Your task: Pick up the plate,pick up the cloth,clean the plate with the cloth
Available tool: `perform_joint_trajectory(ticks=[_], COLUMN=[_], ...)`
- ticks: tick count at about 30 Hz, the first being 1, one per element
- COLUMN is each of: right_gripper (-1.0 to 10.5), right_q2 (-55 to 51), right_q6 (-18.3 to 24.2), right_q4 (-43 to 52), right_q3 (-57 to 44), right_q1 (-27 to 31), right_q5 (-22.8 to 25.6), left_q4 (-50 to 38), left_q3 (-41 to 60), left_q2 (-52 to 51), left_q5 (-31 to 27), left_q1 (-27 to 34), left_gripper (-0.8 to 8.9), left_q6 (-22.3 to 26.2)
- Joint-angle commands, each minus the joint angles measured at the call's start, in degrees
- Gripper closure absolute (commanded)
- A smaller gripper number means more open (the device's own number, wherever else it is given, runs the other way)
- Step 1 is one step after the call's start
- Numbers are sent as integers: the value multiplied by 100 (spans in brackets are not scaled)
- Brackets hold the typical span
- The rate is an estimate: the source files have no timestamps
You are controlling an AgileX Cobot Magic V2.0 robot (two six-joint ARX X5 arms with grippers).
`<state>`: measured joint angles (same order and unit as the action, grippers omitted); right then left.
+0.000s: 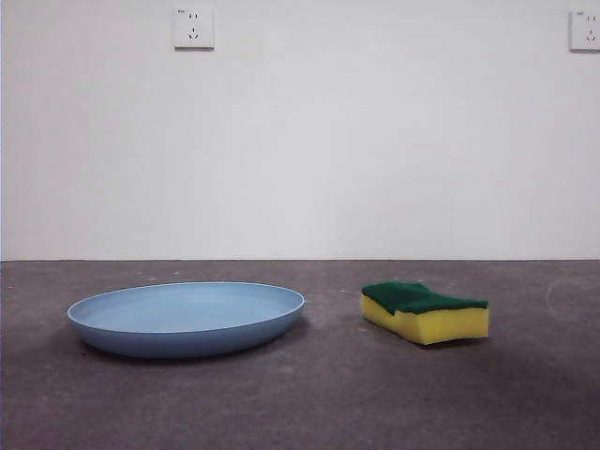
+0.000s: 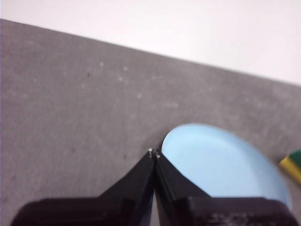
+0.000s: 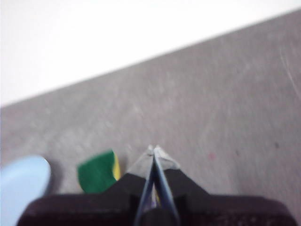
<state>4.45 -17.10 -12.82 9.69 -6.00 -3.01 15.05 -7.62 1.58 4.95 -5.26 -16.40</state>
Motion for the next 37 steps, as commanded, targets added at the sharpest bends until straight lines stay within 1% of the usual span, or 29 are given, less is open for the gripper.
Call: perform_joint_trajectory(ticks=[1, 6, 10, 12, 14, 16, 18, 19, 20, 21, 23, 24, 25, 26, 29, 33, 37], right_gripper=[963, 963, 962, 962, 962, 950, 935, 935, 918, 860, 687, 620, 524, 473, 466, 470, 470], right_q2=[343, 1152, 1886, 2243, 2693, 3108, 3462, 3628, 3807, 3969, 4242, 4330, 4450, 4529, 4627, 4627, 4623], right_q6=[-151, -120, -55, 50, 249, 457, 518, 518, 518, 516, 520, 518, 518, 518, 518, 518, 516], right_q4=[-216, -645, -710, -748, -861, -1054, -1222, -1307, -1403, -1480, -1600, -1624, -1639, -1639, -1637, -1596, -1598], right_q3=[553, 1534, 2164, 2402, 2675, 2918, 3108, 3193, 3285, 3359, 3462, 3491, 3519, 3530, 3532, 3534, 3536], right_q1=[-7, -7, -7, -7, -7, -7, -7, -7, -7, -7, -7, -7, -7, -7, -7, -7, -7], right_q5=[-22, -435, -1003, -1340, -1661, -1851, -2052, -2133, -2214, -2284, -2367, -2382, -2402, -2404, -2404, -2400, -2400], left_q4=[181, 269, 494, 675, 911, 1163, 1331, 1425, 1486, 1488, 1451, 1416, 1403, 1397, 1274, 793, 721], left_q3=[-376, -1091, -1751, -2072, -2404, -2704, -2914, -3018, -3110, -3161, -3209, -3209, -3209, -3209, -3209, -3237, -3541], left_q2=[232, 942, 1788, 2227, 2686, 3112, 3451, 3626, 3783, 3904, 4100, 4168, 4234, 4288, 4417, 4686, 5379], left_q5=[20, 350, 638, 785, 1008, 1222, 1414, 1602, 1803, 1952, 2194, 2260, 2258, 2253, 2227, 2076, 1888], left_q1=[11, 11, 11, 11, 11, 11, 11, 11, 11, 11, 9, 9, 4, -2, -4, -4, -4], left_gripper=[820, 819, 819, 818, 817, 814, 807, 783, 723, 650, 486, 443, 436, 436, 436, 441, 441], left_q6=[-170, -166, -136, -39, 170, 332, 376, 472, 529, 549, 529, 483, 404, 380, 380, 422, 457])
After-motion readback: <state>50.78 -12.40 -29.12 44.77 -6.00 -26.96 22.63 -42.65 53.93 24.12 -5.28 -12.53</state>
